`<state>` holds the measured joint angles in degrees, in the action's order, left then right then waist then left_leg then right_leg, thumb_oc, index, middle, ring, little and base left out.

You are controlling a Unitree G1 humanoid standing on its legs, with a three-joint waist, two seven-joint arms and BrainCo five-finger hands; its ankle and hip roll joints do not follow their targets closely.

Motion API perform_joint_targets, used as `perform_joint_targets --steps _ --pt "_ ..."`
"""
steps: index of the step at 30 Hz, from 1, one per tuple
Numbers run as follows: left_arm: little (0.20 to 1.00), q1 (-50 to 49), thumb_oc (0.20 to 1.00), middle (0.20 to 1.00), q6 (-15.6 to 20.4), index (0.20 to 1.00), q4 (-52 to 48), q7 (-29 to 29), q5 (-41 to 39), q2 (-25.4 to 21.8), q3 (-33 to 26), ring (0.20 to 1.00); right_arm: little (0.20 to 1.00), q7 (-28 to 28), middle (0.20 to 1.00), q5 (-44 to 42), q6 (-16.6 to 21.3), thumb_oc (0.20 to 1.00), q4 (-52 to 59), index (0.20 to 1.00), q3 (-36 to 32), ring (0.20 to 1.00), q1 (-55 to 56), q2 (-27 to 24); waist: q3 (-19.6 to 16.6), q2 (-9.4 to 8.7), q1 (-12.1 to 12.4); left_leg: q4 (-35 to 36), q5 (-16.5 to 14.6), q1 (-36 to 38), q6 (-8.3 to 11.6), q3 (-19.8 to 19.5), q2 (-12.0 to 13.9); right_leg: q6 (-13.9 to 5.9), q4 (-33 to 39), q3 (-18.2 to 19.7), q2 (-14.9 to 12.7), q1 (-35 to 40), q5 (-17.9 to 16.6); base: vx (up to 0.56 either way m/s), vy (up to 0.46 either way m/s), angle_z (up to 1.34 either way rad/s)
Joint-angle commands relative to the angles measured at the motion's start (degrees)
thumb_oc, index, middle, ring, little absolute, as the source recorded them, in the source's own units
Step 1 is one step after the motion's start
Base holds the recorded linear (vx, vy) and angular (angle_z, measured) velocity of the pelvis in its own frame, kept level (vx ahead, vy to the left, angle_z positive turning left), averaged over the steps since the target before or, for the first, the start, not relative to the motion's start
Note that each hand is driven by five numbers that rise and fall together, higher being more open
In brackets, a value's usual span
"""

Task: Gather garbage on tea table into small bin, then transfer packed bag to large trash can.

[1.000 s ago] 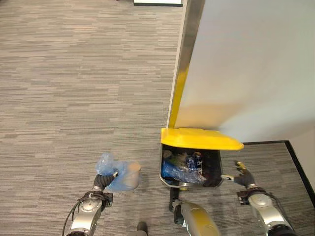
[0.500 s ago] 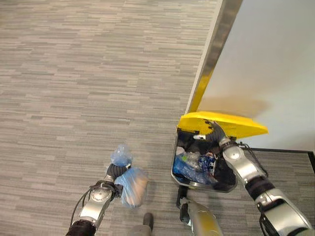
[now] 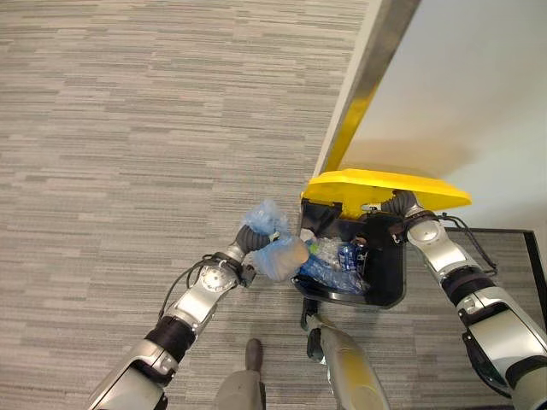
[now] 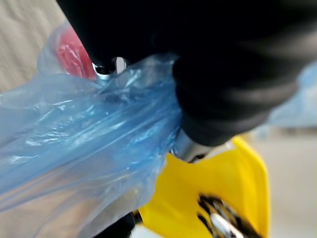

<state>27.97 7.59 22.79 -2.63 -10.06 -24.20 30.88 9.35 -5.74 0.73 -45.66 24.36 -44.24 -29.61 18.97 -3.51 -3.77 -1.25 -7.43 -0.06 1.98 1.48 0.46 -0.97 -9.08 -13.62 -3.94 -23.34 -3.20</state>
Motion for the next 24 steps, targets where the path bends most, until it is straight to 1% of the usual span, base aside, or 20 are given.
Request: perform_joint_targets --steps 1,2,5,6,7,9,10,12,17,18,19,21,24 --pt "0.200 4.56 0.200 0.200 4.39 0.200 -2.16 -2.53 1.22 -0.29 0.38 0.200 1.000 3.34 1.000 -1.99 2.31 1.000 -0.90 1.000 0.79 1.000 -5.98 -2.40 -1.79 -1.62 0.10 -4.84 -11.29 4.86 -2.68 1.02 -4.81 -8.55 6.67 3.85 -2.44 -3.17 -8.30 -0.04 0.055 -0.13" --pt "0.200 8.04 0.200 0.200 4.37 0.200 -1.08 -2.93 1.59 -0.10 1.86 0.200 1.000 3.58 1.000 -2.38 2.47 1.000 -1.24 1.000 1.44 1.000 -7.57 -2.83 -1.56 -1.48 -0.63 -4.87 -11.34 4.62 -2.74 1.33 -5.03 -8.66 6.67 4.23 -2.45 -3.51 -8.46 -0.03 0.059 -0.18" --pt "0.200 12.71 0.200 0.200 3.84 0.200 4.30 -2.77 3.14 1.39 5.56 0.200 1.000 3.52 1.000 -3.23 2.41 1.000 -2.20 1.000 3.11 1.000 -10.95 -2.93 -0.77 -0.96 -2.04 -5.42 -11.56 4.20 -2.95 2.02 -5.57 -8.82 6.08 5.07 -2.67 -4.22 -8.65 -0.03 0.070 -0.25" --pt "0.200 14.73 0.200 0.200 2.84 0.200 10.15 -2.37 4.37 3.24 7.81 0.200 1.000 3.48 1.000 -3.70 2.19 1.000 -3.29 1.000 4.63 1.000 -13.33 -2.04 -0.02 -0.28 -3.04 -6.31 -12.06 3.77 -3.01 2.54 -5.68 -8.80 5.37 5.79 -2.43 -4.85 -8.55 -0.03 0.063 -0.17" --pt "0.200 14.80 0.200 0.200 2.89 0.200 10.24 -2.38 4.37 3.23 7.82 0.200 1.000 3.47 1.000 -3.71 2.20 1.000 -3.32 1.000 4.62 1.000 -13.39 -2.01 -0.08 -0.57 -3.18 -6.24 -11.79 3.59 -3.05 2.46 -6.00 -8.82 5.42 5.88 -2.74 -5.03 -8.69 -0.05 0.075 -0.13" --pt "0.200 17.55 0.200 0.200 1.82 0.200 18.74 -2.10 6.47 5.62 10.31 0.200 1.000 3.54 1.000 -4.50 1.92 1.000 -4.61 1.000 7.07 1.000 -17.48 0.14 1.17 -0.53 -4.99 -8.44 -12.46 1.89 -3.17 3.18 -6.56 -8.74 4.66 7.60 -2.60 -6.39 -8.89 -0.06 0.052 -0.17" --pt "0.200 18.94 0.200 0.200 1.54 0.200 21.76 -2.37 6.99 6.17 10.70 0.200 1.000 3.69 1.000 -5.12 2.03 1.000 -5.11 1.000 7.99 1.000 -19.06 1.31 1.56 -0.62 -5.62 -9.87 -12.79 0.66 -3.29 3.52 -6.70 -8.65 4.43 8.48 -2.44 -7.02 -9.00 -0.05 0.033 -0.12" --pt "0.200 19.92 0.200 0.200 1.30 0.200 24.36 -2.77 7.21 6.60 10.65 0.200 1.000 3.94 1.000 -5.60 2.17 1.000 -4.96 1.000 8.61 1.000 -20.02 2.30 1.77 -0.80 -6.21 -11.19 -13.18 -0.44 -3.41 3.81 -6.77 -8.57 4.21 9.24 -2.29 -7.61 -9.11 -0.02 0.010 -0.04" --pt "0.200 22.46 0.200 0.200 0.90 0.200 28.03 -4.81 8.41 7.72 10.55 0.200 1.000 4.70 1.000 -7.06 3.29 1.000 -3.74 1.000 9.59 1.000 -20.70 4.98 1.95 -1.04 -7.35 -13.15 -13.94 -2.05 -3.76 4.41 -7.10 -8.47 3.91 10.56 -1.82 -8.56 -9.44 -0.01 0.009 -0.05" --pt "0.809 22.93 0.809 0.809 0.63 0.809 29.07 -5.12 9.59 7.75 10.60 0.809 1.000 4.84 1.000 -7.30 3.64 1.000 -2.26 1.000 9.64 1.000 -20.10 5.49 2.07 -0.95 -7.73 -13.41 -14.06 -2.42 -3.89 4.75 -7.23 -8.53 3.97 10.97 -1.68 -8.80 -9.59 -0.03 0.028 -0.10" --pt "1.000 23.12 1.000 1.000 0.25 1.000 30.10 -4.90 11.20 7.86 10.93 1.000 1.000 4.80 1.000 -7.23 3.84 1.000 -1.46 1.000 9.80 1.000 -19.84 5.74 2.16 -0.95 -7.94 -13.51 -14.19 -2.46 -3.93 5.06 -7.26 -8.56 3.98 11.11 -1.56 -8.90 -9.61 -0.03 0.033 -0.15" --pt "1.000 21.82 1.000 1.000 0.46 1.000 29.02 -4.56 12.14 7.13 10.79 1.000 1.000 4.20 1.000 -6.73 3.87 1.000 0.78 1.000 10.15 1.000 -18.84 5.42 2.20 -1.06 -8.03 -14.33 -14.72 -2.52 -4.21 5.60 -7.29 -8.67 4.10 11.57 -1.43 -8.66 -9.72 -0.01 0.029 -0.18" --pt "1.000 19.23 1.000 1.000 0.72 1.000 26.32 -4.42 11.00 6.39 9.21 1.000 1.000 3.80 1.000 -6.46 3.81 1.000 3.23 1.000 9.23 1.000 -16.47 4.45 2.03 -1.07 -7.74 -14.49 -14.83 -2.27 -4.35 5.84 -7.24 -8.73 4.29 11.71 -1.45 -8.16 -9.84 0.00 0.010 -0.09"
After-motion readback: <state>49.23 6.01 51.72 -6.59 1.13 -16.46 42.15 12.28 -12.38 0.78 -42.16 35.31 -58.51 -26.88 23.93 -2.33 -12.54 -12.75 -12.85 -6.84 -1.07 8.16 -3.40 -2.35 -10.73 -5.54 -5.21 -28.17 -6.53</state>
